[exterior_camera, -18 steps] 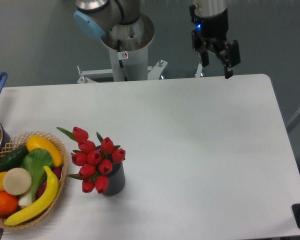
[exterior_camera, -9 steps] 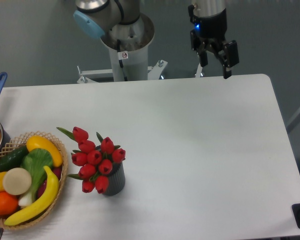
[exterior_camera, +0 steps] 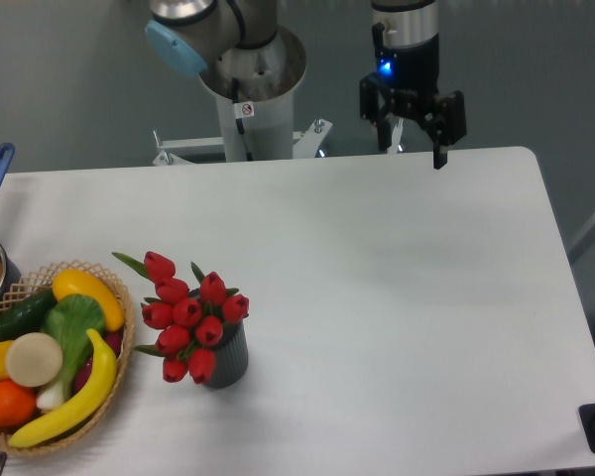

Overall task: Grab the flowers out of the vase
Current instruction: 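Move the open gripper down toward the red tulip stems above the vase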

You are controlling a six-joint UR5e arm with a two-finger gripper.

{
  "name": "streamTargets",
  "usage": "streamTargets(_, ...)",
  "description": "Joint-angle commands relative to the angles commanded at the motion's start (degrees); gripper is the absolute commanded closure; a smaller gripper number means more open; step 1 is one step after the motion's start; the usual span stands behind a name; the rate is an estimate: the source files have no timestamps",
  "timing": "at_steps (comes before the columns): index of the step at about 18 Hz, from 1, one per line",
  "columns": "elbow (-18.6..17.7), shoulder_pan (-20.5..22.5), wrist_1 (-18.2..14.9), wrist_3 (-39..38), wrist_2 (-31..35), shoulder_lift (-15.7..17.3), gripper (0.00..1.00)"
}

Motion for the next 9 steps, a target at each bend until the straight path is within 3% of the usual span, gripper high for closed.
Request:
streamTargets(4, 0.0, -2.7, 3.3, -7.5, -7.6, -3.3, 0.0)
streamTargets(9, -0.1, -6.9, 5.5, -8.3, -14.2, -7.0, 0.0)
